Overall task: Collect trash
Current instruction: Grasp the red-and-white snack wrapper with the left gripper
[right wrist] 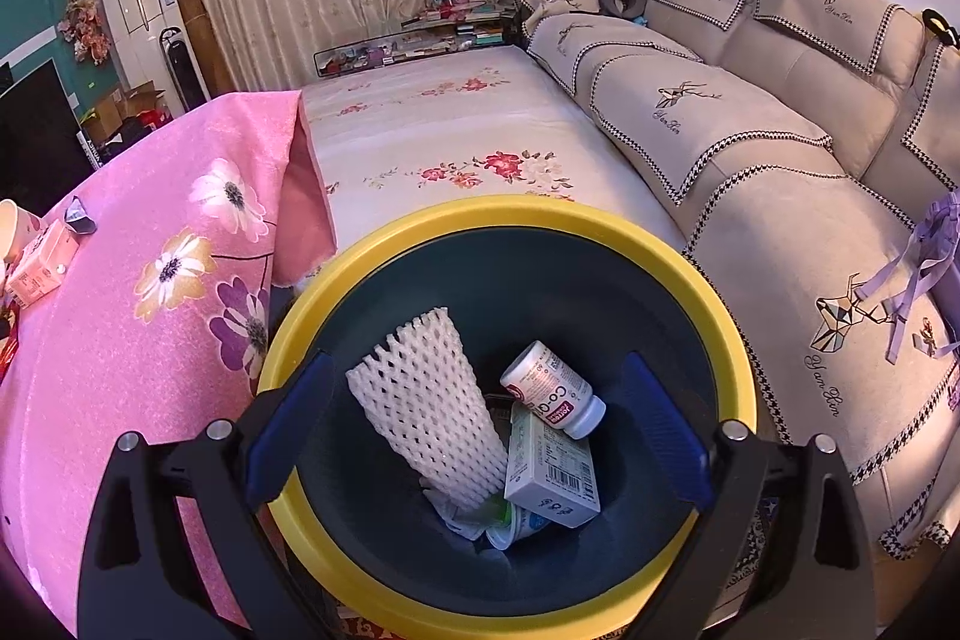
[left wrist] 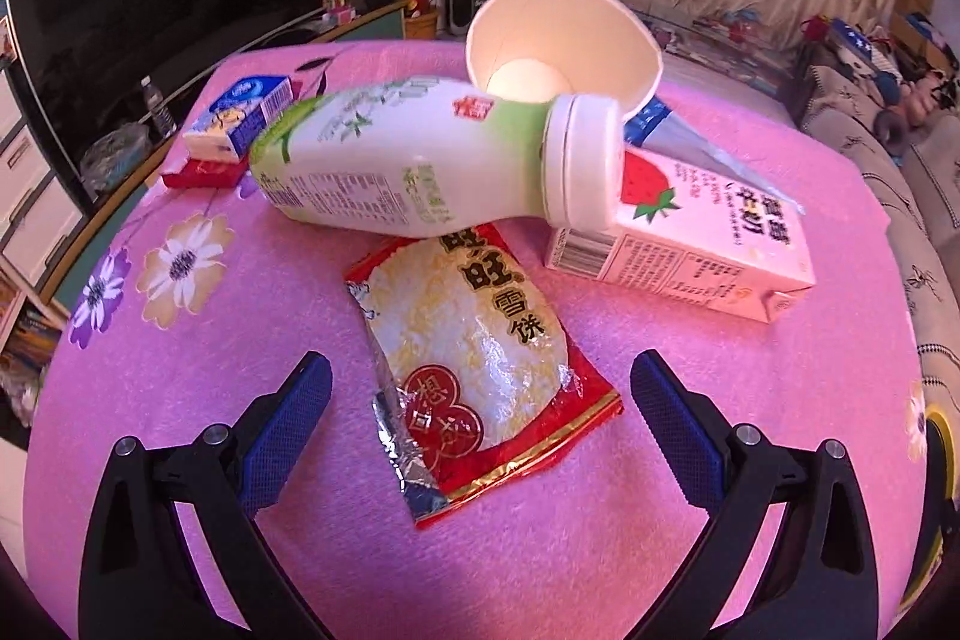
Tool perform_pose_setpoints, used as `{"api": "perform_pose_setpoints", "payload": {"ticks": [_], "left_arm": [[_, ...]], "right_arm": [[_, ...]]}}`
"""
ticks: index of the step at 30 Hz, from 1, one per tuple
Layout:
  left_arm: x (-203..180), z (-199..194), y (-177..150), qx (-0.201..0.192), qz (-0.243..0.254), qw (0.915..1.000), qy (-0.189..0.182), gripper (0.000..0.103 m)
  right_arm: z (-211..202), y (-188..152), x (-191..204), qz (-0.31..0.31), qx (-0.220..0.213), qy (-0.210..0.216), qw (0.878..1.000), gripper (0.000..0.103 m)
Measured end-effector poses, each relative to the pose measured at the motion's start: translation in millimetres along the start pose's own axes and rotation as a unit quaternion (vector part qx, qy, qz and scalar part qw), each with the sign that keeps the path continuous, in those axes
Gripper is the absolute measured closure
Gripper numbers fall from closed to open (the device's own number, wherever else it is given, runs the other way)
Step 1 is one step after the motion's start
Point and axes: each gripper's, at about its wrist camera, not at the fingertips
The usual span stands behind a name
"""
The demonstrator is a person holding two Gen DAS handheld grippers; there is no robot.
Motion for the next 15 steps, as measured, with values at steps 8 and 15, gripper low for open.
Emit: {"api": "perform_pose_setpoints", "payload": {"ticks": [8,15], "left_arm": [[-4.0,16.6,1.6,0.005,0.001,0.9999,0.016,0.007],[-0.3,8.7,-0.6,-0.012,0.016,0.9998,-0.002,0.043]], "right_arm": [[0.1,-1.8,-7.4,0.008,0.000,0.001,1.000,0.011],[-5.6,-3.2,-11.9,0.017,-0.004,0.008,1.000,0.011]]}}
Point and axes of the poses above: each gripper's, at about its wrist camera, not at the fingertips, and z roughly the way its jaws point, x to its left, y to its top, and after that the axes turned 10 degrees about y, right-handed
